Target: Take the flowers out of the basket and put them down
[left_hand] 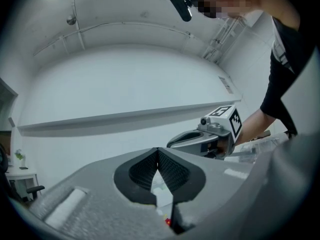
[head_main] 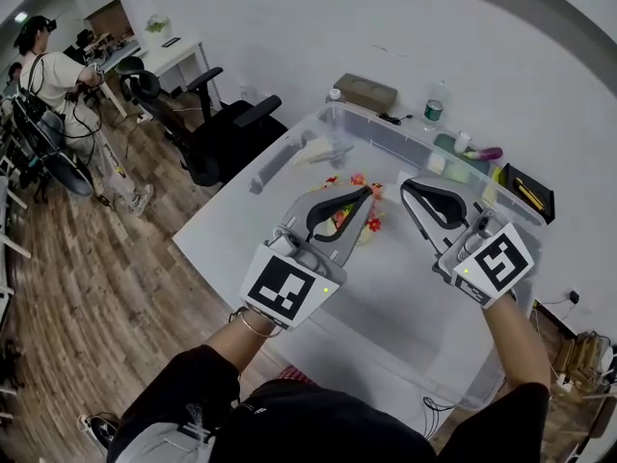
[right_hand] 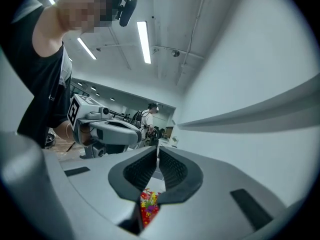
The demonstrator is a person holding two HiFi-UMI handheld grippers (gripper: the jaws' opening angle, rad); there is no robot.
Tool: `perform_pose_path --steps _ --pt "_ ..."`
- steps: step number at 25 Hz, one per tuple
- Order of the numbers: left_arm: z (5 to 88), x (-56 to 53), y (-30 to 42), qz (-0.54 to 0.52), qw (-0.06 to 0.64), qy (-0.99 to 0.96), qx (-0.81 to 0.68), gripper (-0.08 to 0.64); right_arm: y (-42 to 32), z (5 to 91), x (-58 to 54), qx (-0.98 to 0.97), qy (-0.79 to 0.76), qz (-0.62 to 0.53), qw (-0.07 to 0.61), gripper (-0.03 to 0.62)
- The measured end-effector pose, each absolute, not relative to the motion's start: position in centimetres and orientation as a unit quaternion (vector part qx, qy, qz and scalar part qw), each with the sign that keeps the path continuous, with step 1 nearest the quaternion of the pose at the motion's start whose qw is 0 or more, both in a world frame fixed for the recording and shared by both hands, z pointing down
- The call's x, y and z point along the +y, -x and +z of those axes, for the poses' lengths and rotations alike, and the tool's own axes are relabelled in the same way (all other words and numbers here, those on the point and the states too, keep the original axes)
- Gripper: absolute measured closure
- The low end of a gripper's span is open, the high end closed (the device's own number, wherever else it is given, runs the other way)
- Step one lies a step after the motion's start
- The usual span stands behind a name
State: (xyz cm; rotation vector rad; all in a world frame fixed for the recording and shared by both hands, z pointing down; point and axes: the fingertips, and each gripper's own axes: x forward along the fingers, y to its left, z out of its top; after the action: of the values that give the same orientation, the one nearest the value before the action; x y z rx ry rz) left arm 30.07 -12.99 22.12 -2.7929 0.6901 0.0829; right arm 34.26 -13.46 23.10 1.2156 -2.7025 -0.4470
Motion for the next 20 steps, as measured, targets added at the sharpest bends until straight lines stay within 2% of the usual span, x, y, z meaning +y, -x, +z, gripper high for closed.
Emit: perform_pose_path --steps 8,10,12,20 --pt "23.7 -16.2 -30.0 0.022 0.127 0.958 0.255 0.554 -34.8 28.2 -16.4 -0.915 -0.387 -0.089 0.069 0.574" --pt "24.3 -16.9 -30.2 0.019 0.127 0.958 0.255 0.554 -34.6 29.0 -16.8 -0.919 -0.379 -0.086 0.070 0.550" --pt "24.7 -17.4 -30.2 0.013 0.127 0.960 0.247 0.554 -34.3 29.9 -17.2 -0.922 -0.369 -0.088 0.080 0.496" --pt "26.7 -19.1 -29.8 -0.014 0.099 0.961 0.257 0.554 -35.2 33.9 -18.9 -0.928 -0.360 -0.052 0.084 0.427"
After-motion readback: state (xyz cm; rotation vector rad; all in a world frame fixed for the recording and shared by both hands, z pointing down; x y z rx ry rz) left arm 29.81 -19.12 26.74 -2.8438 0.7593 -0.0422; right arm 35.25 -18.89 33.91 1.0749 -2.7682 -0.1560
